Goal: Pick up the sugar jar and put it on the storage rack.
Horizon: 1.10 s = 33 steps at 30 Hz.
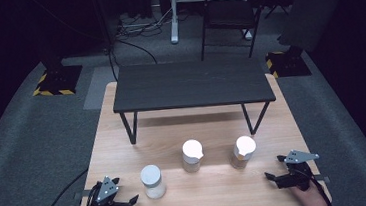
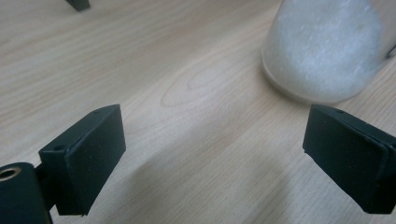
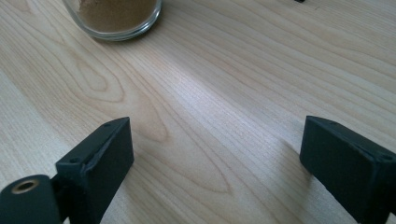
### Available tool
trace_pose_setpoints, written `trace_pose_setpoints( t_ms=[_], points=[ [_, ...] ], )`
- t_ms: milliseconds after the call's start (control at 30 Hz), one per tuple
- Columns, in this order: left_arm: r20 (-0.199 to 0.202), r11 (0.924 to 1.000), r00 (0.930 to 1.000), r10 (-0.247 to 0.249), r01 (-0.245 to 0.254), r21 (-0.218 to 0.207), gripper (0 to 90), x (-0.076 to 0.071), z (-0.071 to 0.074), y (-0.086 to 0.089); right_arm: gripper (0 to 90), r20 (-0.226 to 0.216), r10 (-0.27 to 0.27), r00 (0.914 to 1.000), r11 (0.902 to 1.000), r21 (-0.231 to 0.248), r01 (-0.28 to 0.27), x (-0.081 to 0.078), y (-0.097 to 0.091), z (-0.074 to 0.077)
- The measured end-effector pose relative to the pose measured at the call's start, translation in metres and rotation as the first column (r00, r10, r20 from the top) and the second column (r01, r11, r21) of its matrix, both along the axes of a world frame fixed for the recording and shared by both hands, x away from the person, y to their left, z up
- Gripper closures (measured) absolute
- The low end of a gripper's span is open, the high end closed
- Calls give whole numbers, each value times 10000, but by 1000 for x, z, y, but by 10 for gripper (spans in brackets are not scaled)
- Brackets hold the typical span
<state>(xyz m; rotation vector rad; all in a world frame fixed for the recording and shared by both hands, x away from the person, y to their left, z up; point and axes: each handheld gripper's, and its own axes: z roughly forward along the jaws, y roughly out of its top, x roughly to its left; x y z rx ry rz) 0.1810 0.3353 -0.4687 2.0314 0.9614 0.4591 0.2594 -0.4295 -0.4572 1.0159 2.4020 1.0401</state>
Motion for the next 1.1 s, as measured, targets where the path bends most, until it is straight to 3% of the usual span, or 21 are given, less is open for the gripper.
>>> trace_pose_setpoints(
  t_ms=[100, 133, 267, 567, 933, 1033, 1100],
  points=[
    [496, 9992, 9988, 63, -44, -387, 56, -10, 1, 2, 95, 2, 2, 10000, 10000, -3, -2, 0, 0, 0],
    [496, 9992, 9988, 63, -44, -387, 57, -10, 1, 2, 95, 2, 2, 10000, 10000, -3, -2, 0, 0, 0],
    [1137, 9937, 9934, 155, -26, -1124, 57, -23, -1, 7, 95, 2, 1, 10000, 10000, -2, -1, 0, 0, 0],
    [2101, 9850, 9775, -197, 549, -1634, 55, -33, -4, 12, 95, 1, 1, 10000, 10000, -1, -1, 0, 0, 0],
    [2676, 9754, 9632, -255, 826, -2043, 52, -41, -3, 11, 95, 1, 1, 10000, 10000, -3, -1, 0, 0, 0],
    [2671, 9615, 9633, -266, 978, -2567, 51, -41, -4, 11, 95, 2, 2, 10000, 10000, -3, -2, 0, 0, 0],
    [2825, 9579, 9588, -291, 1075, -2662, 52, -43, -2, 9, 95, 2, 2, 10000, 10000, -3, -2, 0, 0, 0]
  ],
)
